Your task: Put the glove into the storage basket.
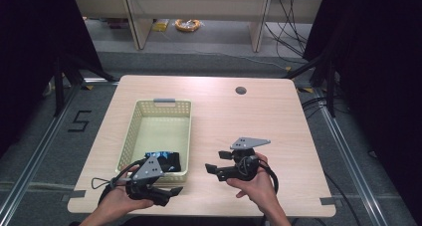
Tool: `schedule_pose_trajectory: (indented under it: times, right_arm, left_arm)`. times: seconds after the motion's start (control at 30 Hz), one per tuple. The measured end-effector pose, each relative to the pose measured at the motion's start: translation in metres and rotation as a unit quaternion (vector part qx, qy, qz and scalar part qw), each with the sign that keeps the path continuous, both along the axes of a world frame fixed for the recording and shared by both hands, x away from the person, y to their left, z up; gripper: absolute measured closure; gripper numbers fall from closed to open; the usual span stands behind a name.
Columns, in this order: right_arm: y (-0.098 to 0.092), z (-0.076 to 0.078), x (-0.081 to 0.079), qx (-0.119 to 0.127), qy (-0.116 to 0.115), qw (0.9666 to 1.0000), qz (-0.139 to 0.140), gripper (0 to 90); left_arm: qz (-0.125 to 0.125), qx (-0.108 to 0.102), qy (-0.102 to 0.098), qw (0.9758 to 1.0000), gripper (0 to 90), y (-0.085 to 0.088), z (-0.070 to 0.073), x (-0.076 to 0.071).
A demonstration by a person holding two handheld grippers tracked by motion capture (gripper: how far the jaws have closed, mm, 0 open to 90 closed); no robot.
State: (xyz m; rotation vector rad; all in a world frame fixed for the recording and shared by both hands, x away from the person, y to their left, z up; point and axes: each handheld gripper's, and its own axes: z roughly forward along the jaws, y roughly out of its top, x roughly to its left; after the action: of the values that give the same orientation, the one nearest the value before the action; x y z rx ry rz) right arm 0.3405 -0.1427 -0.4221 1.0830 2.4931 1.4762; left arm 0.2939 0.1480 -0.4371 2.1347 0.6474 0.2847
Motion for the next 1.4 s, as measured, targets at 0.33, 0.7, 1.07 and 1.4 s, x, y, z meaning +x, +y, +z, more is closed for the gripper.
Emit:
schedule_pose_trajectory:
  times: [0.33, 0.7, 1.07, 1.4]
  right_arm:
    - [-0.006, -0.006, -0.007, -0.013, -0.003, 0.9999, -0.008, 29.5]
    - [-0.016, -0.013, -0.014, -0.022, -0.001, 0.9996, -0.018, 28.4]
    - [-0.024, -0.026, -0.023, -0.022, 0.01, 0.9995, -0.02, 24.8]
    - [-0.032, -0.039, -0.033, -0.024, 0.008, 0.9995, -0.021, 21.8]
  left_arm:
    - [-0.014, -0.002, 0.005, 0.9999, 22.5, -0.007, -0.007, -0.009]
    - [-0.017, -0.001, 0.015, 0.9997, 21.7, -0.01, -0.016, -0.017]
    - [-0.029, 0.014, 0.024, 0.9992, 21.1, -0.011, -0.029, -0.022]
    - [-0.025, 0.004, 0.022, 0.9994, 19.8, -0.007, -0.038, -0.025]
